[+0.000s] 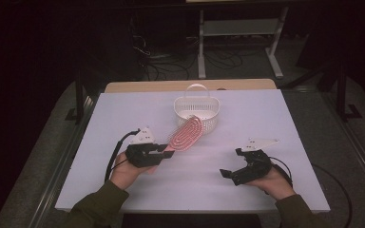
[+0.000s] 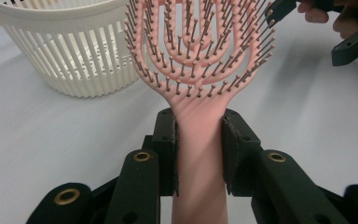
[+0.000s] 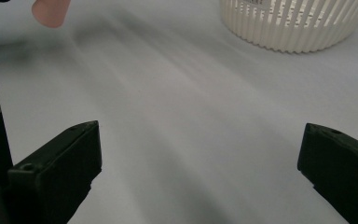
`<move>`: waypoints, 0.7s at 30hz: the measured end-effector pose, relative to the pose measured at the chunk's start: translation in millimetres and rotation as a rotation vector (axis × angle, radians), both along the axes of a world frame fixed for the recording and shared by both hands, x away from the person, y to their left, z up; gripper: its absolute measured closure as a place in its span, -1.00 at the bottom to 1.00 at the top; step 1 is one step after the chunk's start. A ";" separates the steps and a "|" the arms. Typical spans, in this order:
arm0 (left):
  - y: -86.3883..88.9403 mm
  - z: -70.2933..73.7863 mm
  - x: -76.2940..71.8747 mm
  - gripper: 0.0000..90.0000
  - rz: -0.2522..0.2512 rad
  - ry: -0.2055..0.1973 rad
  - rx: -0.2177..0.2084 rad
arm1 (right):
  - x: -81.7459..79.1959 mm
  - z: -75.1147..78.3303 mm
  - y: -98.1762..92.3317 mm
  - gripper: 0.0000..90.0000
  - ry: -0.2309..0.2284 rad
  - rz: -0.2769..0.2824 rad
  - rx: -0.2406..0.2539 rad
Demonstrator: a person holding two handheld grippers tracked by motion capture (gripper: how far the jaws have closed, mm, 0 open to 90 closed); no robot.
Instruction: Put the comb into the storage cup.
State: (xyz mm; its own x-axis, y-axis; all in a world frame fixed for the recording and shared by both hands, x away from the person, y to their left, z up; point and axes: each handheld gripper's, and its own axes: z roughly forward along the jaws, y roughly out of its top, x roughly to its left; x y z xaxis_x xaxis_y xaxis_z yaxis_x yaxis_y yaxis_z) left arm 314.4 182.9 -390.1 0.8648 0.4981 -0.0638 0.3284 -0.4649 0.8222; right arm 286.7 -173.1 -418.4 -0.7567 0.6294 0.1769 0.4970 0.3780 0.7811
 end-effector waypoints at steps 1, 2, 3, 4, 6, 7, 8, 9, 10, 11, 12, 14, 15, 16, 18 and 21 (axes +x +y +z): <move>-0.5 -0.4 -0.2 0.57 0.000 -0.002 0.000 | 0.5 0.6 1.4 -1.00 0.002 0.005 0.002; -1.0 -0.8 -0.5 0.57 0.001 -0.003 -0.001 | 0.7 1.6 2.9 -1.00 0.001 0.006 0.000; -1.6 -1.1 -0.8 0.57 0.000 -0.002 -0.004 | 0.8 2.4 4.5 -1.00 -0.004 0.010 0.004; -1.8 -1.0 -1.0 0.57 0.000 -0.005 -0.003 | 1.5 3.6 6.1 -1.00 -0.002 0.013 0.008; -1.4 -0.6 -0.9 0.57 0.002 -0.009 -0.006 | 3.1 5.4 7.9 -1.00 -0.004 0.016 0.015; -1.2 -0.5 -0.9 0.57 0.005 -0.011 -0.011 | 3.9 6.5 9.1 -1.00 -0.002 0.015 0.020; -1.1 -0.6 -1.0 0.57 0.006 -0.010 -0.016 | 5.1 7.5 10.1 -1.00 -0.001 0.015 0.022; -1.2 -0.7 -1.3 0.57 0.008 -0.012 -0.019 | 6.3 8.4 11.2 -1.00 0.003 0.016 0.029; -1.3 -0.8 -1.5 0.57 0.009 -0.014 -0.020 | 7.6 9.2 12.1 -1.00 0.005 0.016 0.032; -1.2 -1.0 -1.4 0.57 0.009 -0.015 -0.020 | 8.7 9.8 13.3 -1.00 0.007 0.015 0.033; -1.2 -1.1 -1.3 0.57 0.011 -0.014 -0.021 | 9.6 10.5 14.5 -1.00 0.013 0.020 0.035; -1.1 -1.7 -1.4 0.57 0.016 -0.013 -0.023 | 11.4 12.2 16.4 -1.00 0.013 0.022 0.038; -1.2 -1.9 -1.4 0.57 0.017 -0.012 -0.024 | 12.5 13.4 17.1 -1.00 0.014 0.022 0.040; -1.2 -2.1 -1.4 0.57 0.016 -0.010 -0.026 | 13.9 14.5 17.7 -1.00 0.013 0.025 0.047; -1.4 -2.6 -1.9 0.57 0.017 -0.012 -0.025 | 16.2 17.2 19.4 -1.00 0.012 0.025 0.057; -1.7 -3.2 -1.8 0.57 0.018 -0.012 -0.026 | 19.6 20.0 21.9 -1.00 0.010 0.030 0.071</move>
State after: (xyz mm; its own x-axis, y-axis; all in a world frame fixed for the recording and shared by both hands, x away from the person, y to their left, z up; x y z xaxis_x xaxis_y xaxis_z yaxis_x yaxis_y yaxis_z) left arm 312.6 181.3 -393.4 0.8564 0.5120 -0.0667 0.3268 -0.4375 0.8377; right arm 306.3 -151.3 -398.4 -0.7732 0.5918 0.2278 0.4941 0.3372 0.8014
